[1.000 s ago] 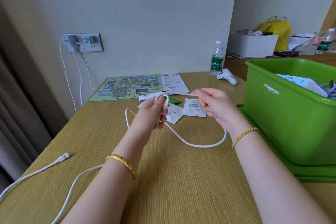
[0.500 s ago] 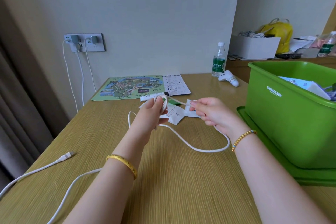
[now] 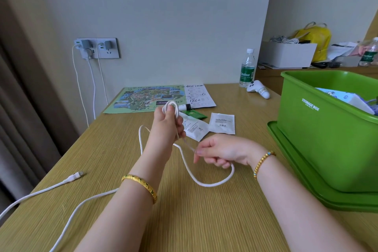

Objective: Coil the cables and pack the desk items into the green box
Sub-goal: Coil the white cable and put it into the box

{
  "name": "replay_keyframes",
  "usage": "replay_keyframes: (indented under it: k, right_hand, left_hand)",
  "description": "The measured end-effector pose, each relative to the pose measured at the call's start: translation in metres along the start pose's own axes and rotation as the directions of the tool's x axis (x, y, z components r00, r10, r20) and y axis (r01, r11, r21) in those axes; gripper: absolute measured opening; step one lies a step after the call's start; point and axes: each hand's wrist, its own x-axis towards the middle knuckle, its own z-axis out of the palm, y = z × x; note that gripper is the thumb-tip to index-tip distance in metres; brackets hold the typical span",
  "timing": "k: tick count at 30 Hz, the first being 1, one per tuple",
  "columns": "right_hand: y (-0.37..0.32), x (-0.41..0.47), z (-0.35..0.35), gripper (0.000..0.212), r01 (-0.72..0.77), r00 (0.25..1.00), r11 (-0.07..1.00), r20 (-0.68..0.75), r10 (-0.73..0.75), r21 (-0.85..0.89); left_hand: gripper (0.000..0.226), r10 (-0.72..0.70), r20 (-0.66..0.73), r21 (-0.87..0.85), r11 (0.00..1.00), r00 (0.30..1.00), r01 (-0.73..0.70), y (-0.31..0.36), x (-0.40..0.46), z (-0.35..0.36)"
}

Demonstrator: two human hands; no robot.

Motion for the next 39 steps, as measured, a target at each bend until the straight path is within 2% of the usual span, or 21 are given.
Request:
replay_keyframes:
  k: [4, 6, 8, 11, 13, 15, 18, 21, 24, 26, 28, 30, 34, 36, 39]
  right_hand:
    - [0.000, 0.002, 0.002, 0.023, -0.028, 0.998, 0.999, -0.048, 0.026, -0.045]
    - [0.000, 0.000, -0.002, 0.021, -0.035, 0.998, 0.999, -0.058, 0.032, -0.041]
    - [-0.001, -0.004, -0.007, 0.019, -0.026, 0.998, 0.999, -0.054, 0.025, -0.028]
    - [-0.003, -0.014, -0.018, 0.017, 0.035, 0.999, 0.999, -0.026, -0.034, 0.039]
    - [-0.002, -0.020, -0.027, 0.017, 0.075, 0.997, 0.984, -0.040, -0.069, 0.159]
    - [0.000, -0.024, -0.034, 0.015, 0.107, 0.990, 0.964, -0.113, -0.082, 0.242]
    - [0.001, -0.024, -0.039, 0.012, 0.188, 0.955, 0.935, -0.276, -0.104, 0.300]
    - [0.002, -0.021, -0.040, 0.012, 0.305, 0.878, 0.906, -0.456, -0.147, 0.295]
    - [0.003, -0.017, -0.038, 0.014, 0.417, 0.823, 0.852, -0.530, -0.206, 0.316]
    - [0.004, -0.014, -0.036, 0.016, 0.460, 0.813, 0.821, -0.533, -0.236, 0.338]
    - [0.005, -0.012, -0.034, 0.018, 0.482, 0.811, 0.800, -0.528, -0.252, 0.357]
    - [0.006, -0.011, -0.034, 0.019, 0.500, 0.806, 0.781, -0.532, -0.260, 0.374]
    - [0.008, -0.011, -0.037, 0.019, 0.515, 0.798, 0.748, -0.554, -0.239, 0.418]
    - [0.008, -0.011, -0.036, 0.016, 0.480, 0.812, 0.765, -0.547, -0.202, 0.430]
    - [0.007, -0.009, -0.033, 0.011, 0.396, 0.862, 0.821, -0.474, -0.178, 0.411]
  left_hand:
    - [0.021, -0.025, 0.085, 0.047, 0.999, 0.996, 0.022, -0.002, 0.002, -0.002]
    - [0.012, -0.042, 0.099, 0.056, 0.998, 0.994, 0.036, -0.001, 0.002, -0.002]
    - [0.011, -0.058, 0.018, 0.090, 0.994, 0.998, 0.056, 0.001, 0.002, -0.003]
    - [0.012, 0.050, -0.110, 0.285, 0.958, 0.993, -0.017, 0.001, 0.007, -0.011]
    - [0.019, 0.112, -0.144, 0.345, 0.937, 0.983, -0.056, 0.001, 0.012, -0.018]
    - [0.022, 0.122, -0.141, 0.392, 0.918, 0.982, -0.057, 0.000, 0.015, -0.021]
    - [0.030, 0.099, -0.027, 0.552, 0.831, 0.995, -0.068, -0.002, 0.014, -0.019]
    - [0.045, -0.036, 0.219, 0.655, 0.747, 0.975, -0.119, -0.003, 0.006, -0.014]
    - [0.041, -0.202, 0.443, 0.623, 0.770, 0.873, -0.138, -0.003, -0.004, -0.009]
    - [0.030, -0.237, 0.531, 0.612, 0.771, 0.814, -0.174, -0.005, -0.008, -0.006]
    - [0.014, -0.228, 0.582, 0.613, 0.753, 0.781, -0.238, -0.005, -0.012, -0.003]
    - [0.010, -0.200, 0.623, 0.586, 0.759, 0.756, -0.282, -0.005, -0.016, -0.001]
    - [0.010, -0.210, 0.565, 0.524, 0.839, 0.798, -0.150, -0.003, -0.018, 0.000]
    - [0.009, -0.219, 0.559, 0.466, 0.880, 0.800, -0.085, -0.003, -0.020, 0.001]
    - [0.017, -0.176, 0.594, 0.402, 0.910, 0.785, -0.100, 0.000, -0.022, 0.002]
